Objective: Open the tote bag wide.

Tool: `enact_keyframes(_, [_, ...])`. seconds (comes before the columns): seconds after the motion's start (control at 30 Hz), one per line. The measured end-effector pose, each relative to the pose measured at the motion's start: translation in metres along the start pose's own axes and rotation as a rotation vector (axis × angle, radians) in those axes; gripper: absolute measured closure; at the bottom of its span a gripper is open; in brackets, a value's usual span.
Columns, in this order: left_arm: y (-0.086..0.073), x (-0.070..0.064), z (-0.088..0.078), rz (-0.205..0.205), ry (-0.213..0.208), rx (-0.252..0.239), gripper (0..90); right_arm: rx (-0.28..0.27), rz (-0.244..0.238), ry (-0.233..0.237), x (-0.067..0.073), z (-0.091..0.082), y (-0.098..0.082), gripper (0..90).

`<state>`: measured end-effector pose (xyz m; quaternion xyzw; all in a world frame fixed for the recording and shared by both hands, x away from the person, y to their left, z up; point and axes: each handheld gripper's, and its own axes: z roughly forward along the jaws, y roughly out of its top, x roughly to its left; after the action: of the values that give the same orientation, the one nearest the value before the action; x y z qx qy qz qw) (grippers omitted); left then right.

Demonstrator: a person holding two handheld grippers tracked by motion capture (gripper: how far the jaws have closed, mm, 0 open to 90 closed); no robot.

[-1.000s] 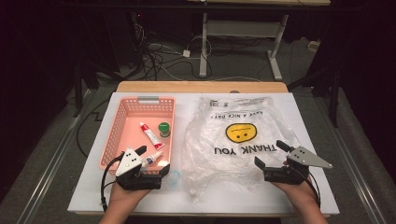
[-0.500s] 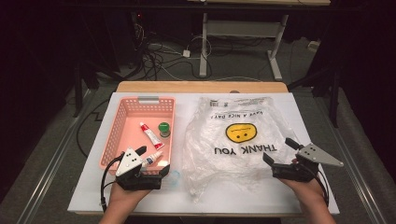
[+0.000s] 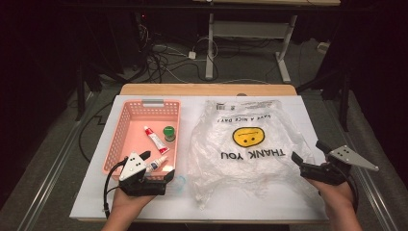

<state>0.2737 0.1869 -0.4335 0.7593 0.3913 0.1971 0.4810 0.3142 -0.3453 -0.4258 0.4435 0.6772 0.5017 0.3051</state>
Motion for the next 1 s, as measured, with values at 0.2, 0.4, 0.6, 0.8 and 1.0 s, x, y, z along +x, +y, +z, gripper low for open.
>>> enact_keyframes(0.2, [0.000,-0.001,0.001,0.004,-0.004,0.014,0.0,0.018,0.002,-0.035,-0.014,-0.004,-0.003,0.5])
enact_keyframes(0.4, [0.000,-0.002,0.001,0.009,0.003,0.044,0.0,0.069,-0.002,-0.054,-0.023,0.004,-0.004,2.4])
enact_keyframes(0.6, [0.003,0.000,0.001,0.002,-0.001,0.043,0.0,0.168,-0.020,-0.049,-0.048,0.038,0.008,11.1])
enact_keyframes(0.8, [0.003,0.001,-0.003,-0.032,-0.025,0.044,0.0,0.240,0.031,-0.044,-0.074,0.071,0.013,16.7])
enact_keyframes(1.0, [0.001,0.003,-0.002,-0.037,-0.033,0.038,0.0,0.326,0.081,-0.034,-0.091,0.103,0.008,19.1])
